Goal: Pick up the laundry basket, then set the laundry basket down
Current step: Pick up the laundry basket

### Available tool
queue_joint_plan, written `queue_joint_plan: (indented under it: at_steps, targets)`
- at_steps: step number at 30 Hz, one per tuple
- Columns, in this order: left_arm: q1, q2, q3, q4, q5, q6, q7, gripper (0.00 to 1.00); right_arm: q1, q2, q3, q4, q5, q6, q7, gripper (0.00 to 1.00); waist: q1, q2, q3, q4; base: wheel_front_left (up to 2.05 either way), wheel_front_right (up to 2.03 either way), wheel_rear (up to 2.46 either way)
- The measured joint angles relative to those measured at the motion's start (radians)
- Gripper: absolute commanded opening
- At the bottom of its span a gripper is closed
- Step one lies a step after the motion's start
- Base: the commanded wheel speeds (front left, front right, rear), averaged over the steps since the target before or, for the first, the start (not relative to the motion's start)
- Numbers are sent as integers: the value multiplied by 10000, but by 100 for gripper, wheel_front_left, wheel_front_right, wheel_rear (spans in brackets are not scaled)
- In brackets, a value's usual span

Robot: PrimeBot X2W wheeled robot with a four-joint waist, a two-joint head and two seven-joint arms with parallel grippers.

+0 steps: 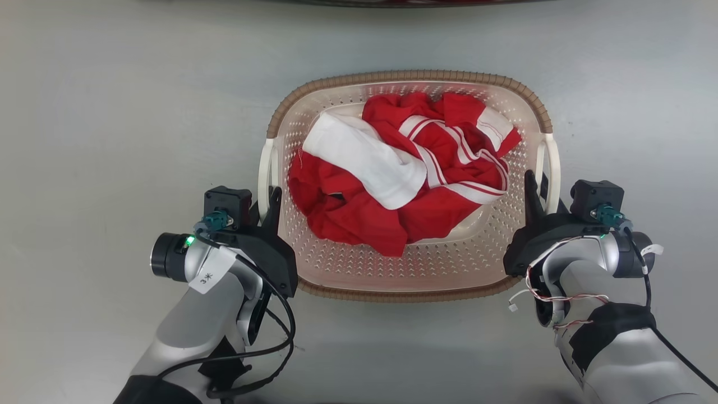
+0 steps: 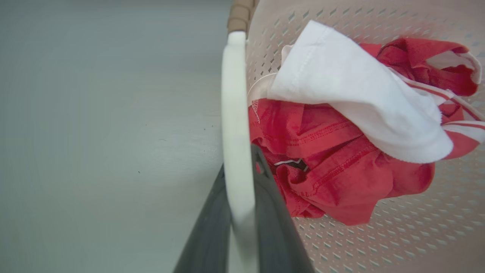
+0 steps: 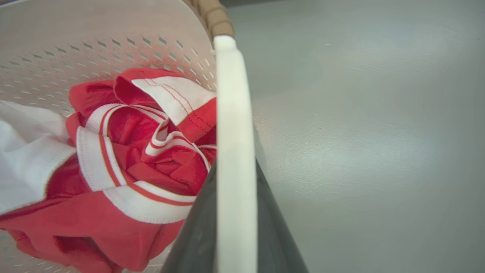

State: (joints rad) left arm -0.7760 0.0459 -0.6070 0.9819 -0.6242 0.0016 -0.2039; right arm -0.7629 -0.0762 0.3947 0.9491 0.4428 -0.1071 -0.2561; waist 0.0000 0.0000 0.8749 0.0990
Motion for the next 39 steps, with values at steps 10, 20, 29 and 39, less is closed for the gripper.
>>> queue_joint_plan:
  at_steps: [10, 20, 29, 39]
  targets:
    - [35, -48, -286, 614, -184, 69, 0, 0, 170, 6, 734, 230, 669, -75, 2, 0, 0, 0, -759, -22, 0, 0, 0]
    - [485, -88, -502, 1239, -518, 56, 13, 0, 611, 25, 1699, 362, 1469, -98, 6, 0, 0, 0, -1987, -127, 0, 0, 0]
    - [1311, -107, -788, 1710, -694, -111, 176, 0, 1461, 65, 2583, 529, 2472, -161, 274, 0, -1, 0, -3268, -271, 0, 0, 0]
    - [2371, -104, -1041, 2142, -1083, -284, 736, 0, 2551, 102, 3630, 552, 3375, -209, 963, 0, -2, -1, -4745, -446, 0, 0, 0]
